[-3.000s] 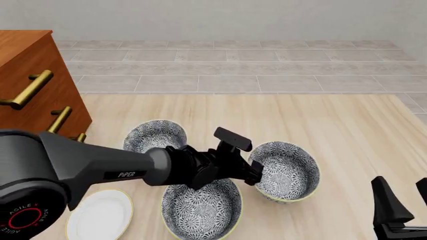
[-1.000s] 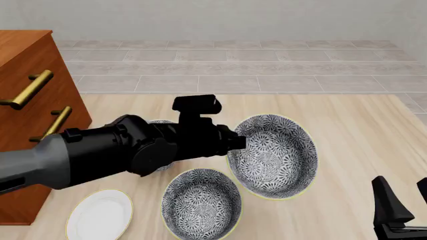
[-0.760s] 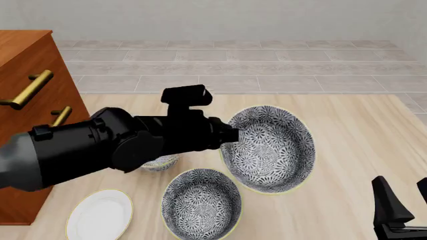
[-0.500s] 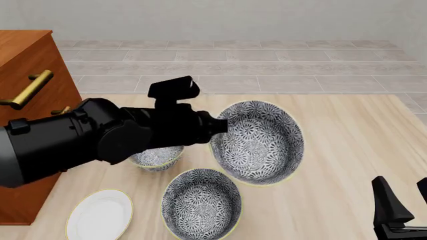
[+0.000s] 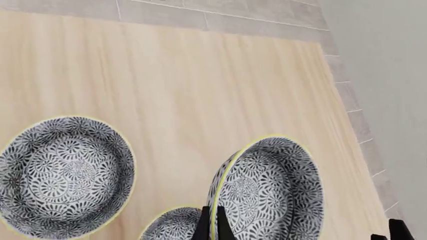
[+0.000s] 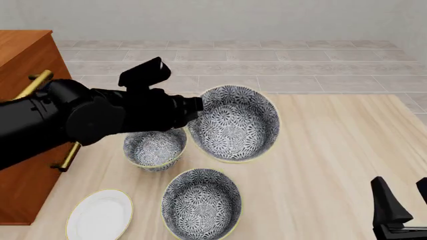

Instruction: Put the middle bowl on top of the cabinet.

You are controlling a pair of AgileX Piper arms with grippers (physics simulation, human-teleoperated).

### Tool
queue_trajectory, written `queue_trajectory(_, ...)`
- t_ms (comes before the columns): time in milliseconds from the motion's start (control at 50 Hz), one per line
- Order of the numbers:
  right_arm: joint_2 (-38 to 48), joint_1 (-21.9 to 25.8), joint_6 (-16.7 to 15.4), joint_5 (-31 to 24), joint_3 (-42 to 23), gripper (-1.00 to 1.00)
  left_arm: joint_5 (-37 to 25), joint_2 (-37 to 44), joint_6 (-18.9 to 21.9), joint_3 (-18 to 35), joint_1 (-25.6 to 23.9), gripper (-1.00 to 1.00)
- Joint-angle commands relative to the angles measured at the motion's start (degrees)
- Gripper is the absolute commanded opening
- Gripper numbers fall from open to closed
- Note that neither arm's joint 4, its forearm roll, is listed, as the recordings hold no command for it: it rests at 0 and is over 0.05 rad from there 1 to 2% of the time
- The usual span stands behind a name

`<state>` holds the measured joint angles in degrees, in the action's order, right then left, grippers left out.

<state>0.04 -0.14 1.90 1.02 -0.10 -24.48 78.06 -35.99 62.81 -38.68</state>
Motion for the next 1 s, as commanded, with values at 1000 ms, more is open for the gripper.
queue_trajectory(1000, 0.0, 0.1, -0.8, 0.0, -0.1, 1.0, -17.1, -5.0, -12.2, 4.9, 20.0, -1.0)
